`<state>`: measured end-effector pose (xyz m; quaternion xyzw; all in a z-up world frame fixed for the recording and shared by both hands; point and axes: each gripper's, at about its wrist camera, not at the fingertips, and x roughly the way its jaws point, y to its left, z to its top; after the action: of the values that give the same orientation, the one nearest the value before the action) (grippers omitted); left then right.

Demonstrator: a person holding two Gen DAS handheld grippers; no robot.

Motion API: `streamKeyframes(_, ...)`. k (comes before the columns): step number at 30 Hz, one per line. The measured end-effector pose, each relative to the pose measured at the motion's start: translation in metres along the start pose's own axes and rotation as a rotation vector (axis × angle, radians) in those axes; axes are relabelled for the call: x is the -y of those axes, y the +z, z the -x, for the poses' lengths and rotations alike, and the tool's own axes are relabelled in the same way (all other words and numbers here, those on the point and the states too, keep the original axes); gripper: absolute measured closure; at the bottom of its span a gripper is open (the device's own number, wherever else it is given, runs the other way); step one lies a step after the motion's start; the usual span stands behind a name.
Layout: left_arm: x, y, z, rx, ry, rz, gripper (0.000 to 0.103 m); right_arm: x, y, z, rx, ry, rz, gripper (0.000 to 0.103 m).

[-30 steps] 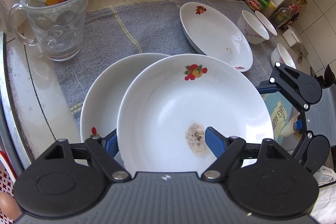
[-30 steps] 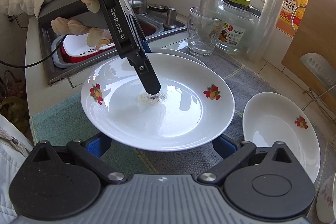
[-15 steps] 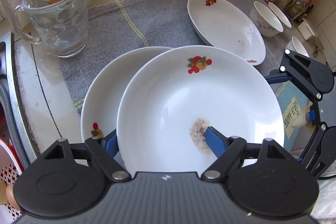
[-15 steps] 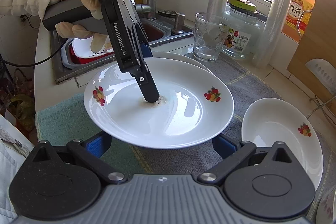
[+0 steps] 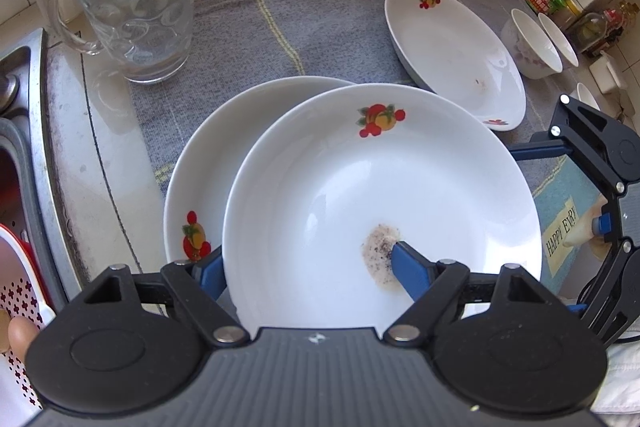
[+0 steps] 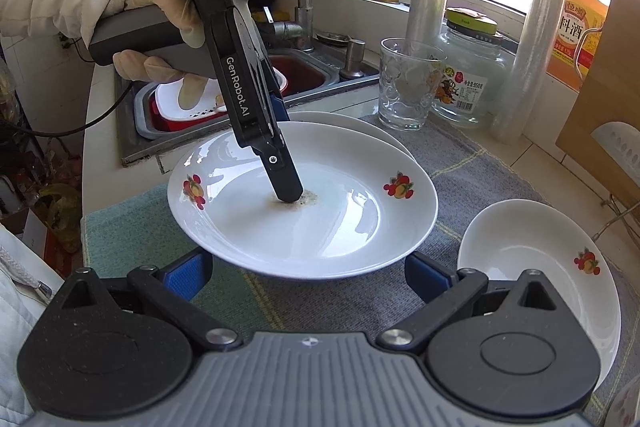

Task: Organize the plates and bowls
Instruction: 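Lower the held plate onto the other plate and open the left tool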

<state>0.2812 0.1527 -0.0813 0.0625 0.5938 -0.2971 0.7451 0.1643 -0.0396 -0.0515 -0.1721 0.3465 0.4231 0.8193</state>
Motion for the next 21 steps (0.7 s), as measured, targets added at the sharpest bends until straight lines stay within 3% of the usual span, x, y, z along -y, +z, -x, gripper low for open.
streamKeyframes(8,-0.001,-0.003,0.004,0.005,0.02,0.01,0.021,0.004,0.0,-0.004,0.001,0.016,-0.002,0.0)
streamKeyframes(21,-0.013,-0.004,0.015,0.034,-0.014,0.062,0.021,0.003,0.003,-0.01,-0.001,0.018,0.021,0.0)
